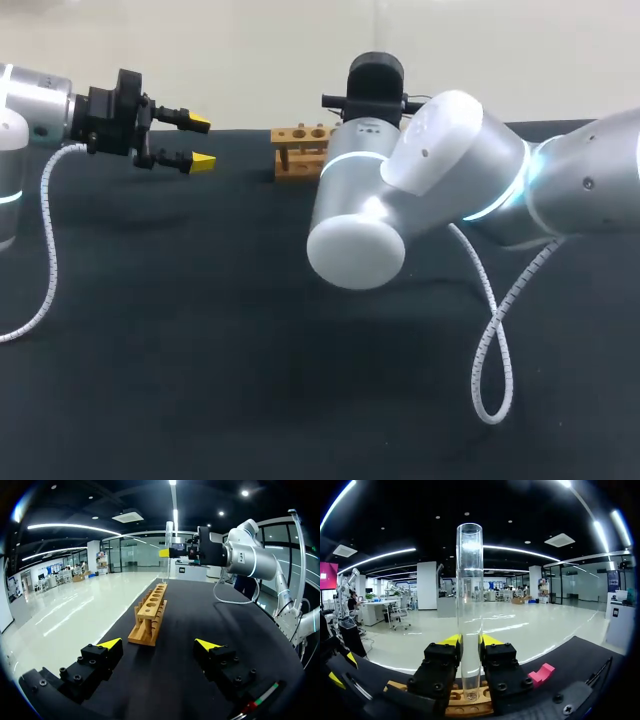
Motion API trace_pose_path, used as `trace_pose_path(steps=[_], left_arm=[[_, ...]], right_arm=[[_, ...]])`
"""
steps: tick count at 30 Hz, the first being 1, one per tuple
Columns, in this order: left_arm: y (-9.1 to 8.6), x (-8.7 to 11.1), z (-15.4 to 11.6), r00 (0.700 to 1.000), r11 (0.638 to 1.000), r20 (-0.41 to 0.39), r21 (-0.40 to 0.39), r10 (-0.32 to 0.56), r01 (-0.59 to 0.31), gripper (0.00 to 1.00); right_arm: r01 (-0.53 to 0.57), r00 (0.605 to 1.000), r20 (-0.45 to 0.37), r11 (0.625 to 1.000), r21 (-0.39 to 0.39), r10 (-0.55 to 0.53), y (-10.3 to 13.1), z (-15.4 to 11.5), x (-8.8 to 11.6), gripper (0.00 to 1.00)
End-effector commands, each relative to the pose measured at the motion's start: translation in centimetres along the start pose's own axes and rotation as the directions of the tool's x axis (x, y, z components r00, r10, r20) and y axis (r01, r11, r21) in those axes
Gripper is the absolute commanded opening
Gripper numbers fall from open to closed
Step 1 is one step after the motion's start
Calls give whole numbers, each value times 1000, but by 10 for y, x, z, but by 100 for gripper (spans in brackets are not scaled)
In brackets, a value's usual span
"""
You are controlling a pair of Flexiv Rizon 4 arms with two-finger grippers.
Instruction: Grasp the test tube, adjust it, and insert it.
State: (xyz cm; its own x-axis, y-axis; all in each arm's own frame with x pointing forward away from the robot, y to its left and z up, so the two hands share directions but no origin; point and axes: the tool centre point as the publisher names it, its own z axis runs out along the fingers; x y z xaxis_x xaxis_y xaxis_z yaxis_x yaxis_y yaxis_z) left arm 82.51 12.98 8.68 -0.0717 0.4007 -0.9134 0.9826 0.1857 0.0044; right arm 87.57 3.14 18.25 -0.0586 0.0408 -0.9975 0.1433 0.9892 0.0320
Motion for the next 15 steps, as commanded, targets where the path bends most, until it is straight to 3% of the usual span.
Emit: trace_pose_path(steps=[1, 15], left_arm=[[-1, 1, 0, 1000, 1000, 3, -4, 3, -3, 100], [-1, 1, 0, 1000, 1000, 3, -4, 3, -3, 100]], right_arm=[[3, 1000, 6, 1000, -7, -3, 0, 6, 4, 0], [5, 1000, 1, 1000, -6, -5, -2, 19, 12, 0]])
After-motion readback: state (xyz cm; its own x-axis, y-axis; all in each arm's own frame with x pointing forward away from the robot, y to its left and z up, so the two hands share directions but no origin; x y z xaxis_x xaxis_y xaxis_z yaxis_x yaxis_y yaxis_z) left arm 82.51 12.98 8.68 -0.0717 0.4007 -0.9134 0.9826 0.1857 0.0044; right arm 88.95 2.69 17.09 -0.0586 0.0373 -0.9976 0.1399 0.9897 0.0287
